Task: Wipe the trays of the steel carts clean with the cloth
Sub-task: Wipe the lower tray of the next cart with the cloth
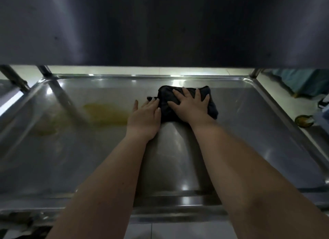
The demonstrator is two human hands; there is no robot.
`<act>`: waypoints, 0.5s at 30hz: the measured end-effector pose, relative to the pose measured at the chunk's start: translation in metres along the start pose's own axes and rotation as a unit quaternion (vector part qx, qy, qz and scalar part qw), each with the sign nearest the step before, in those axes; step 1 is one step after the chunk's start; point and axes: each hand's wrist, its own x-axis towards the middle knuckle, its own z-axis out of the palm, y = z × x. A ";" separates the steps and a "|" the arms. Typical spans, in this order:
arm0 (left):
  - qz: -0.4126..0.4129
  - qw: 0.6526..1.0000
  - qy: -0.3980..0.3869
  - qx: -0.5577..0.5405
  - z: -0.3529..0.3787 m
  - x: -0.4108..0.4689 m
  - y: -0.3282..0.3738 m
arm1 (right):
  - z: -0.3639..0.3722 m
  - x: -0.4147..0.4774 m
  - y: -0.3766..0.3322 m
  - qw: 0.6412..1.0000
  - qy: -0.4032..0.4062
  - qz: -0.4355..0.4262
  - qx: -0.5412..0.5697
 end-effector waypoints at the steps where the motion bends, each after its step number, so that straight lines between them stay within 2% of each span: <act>1: 0.002 1.000 0.007 0.006 0.001 0.001 -0.001 | -0.002 0.011 -0.003 1.000 -0.003 0.005 -0.001; 8: -0.008 0.999 0.035 0.021 0.001 0.003 -0.002 | -0.005 0.040 -0.007 1.000 -0.013 0.010 0.000; 15: -0.009 0.999 0.035 0.037 -0.005 0.001 0.004 | -0.001 -0.029 0.009 0.999 -0.030 -0.021 -0.008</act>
